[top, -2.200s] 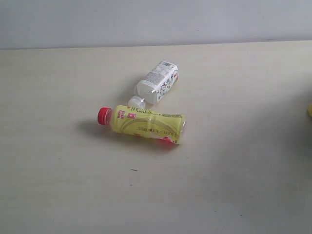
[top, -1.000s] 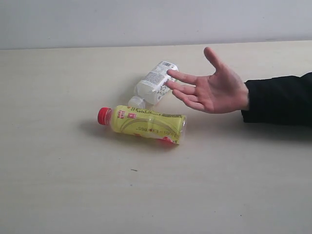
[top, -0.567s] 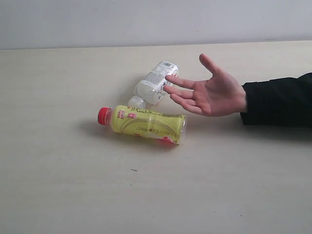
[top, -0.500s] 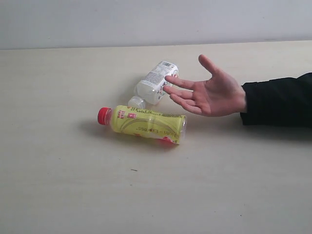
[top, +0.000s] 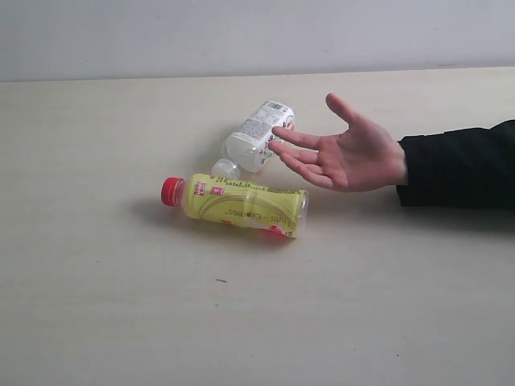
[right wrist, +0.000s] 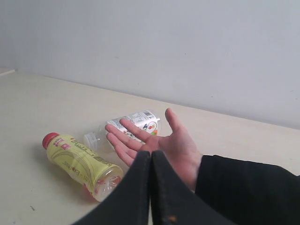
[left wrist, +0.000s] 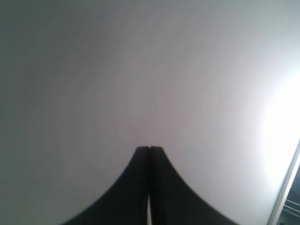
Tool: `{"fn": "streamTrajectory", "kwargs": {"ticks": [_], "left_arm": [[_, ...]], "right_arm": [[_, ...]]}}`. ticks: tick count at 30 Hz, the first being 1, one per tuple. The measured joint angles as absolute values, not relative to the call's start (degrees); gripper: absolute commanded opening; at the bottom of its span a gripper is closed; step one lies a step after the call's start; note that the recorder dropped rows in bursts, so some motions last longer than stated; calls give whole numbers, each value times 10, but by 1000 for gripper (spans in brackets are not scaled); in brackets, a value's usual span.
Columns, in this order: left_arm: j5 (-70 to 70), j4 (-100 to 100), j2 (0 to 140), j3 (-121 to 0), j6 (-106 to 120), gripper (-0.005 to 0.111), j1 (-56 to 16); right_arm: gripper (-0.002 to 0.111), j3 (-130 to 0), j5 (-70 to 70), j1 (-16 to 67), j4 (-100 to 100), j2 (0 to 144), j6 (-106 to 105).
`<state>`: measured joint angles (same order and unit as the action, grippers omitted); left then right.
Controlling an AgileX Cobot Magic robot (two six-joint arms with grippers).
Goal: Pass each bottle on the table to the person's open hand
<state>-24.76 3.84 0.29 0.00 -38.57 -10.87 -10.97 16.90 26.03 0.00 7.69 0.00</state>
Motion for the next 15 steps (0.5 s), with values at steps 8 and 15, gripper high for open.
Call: {"fn": "streamTrajectory", "kwargs": {"ticks": [8, 15], "left_arm": [[-135, 156, 223, -174, -365, 0, -109], [99, 246, 486, -366, -302, 0, -109]], "right_arm": [[0, -110, 169, 260, 0, 77, 0], [0, -110, 169, 260, 0, 77, 0]]}}
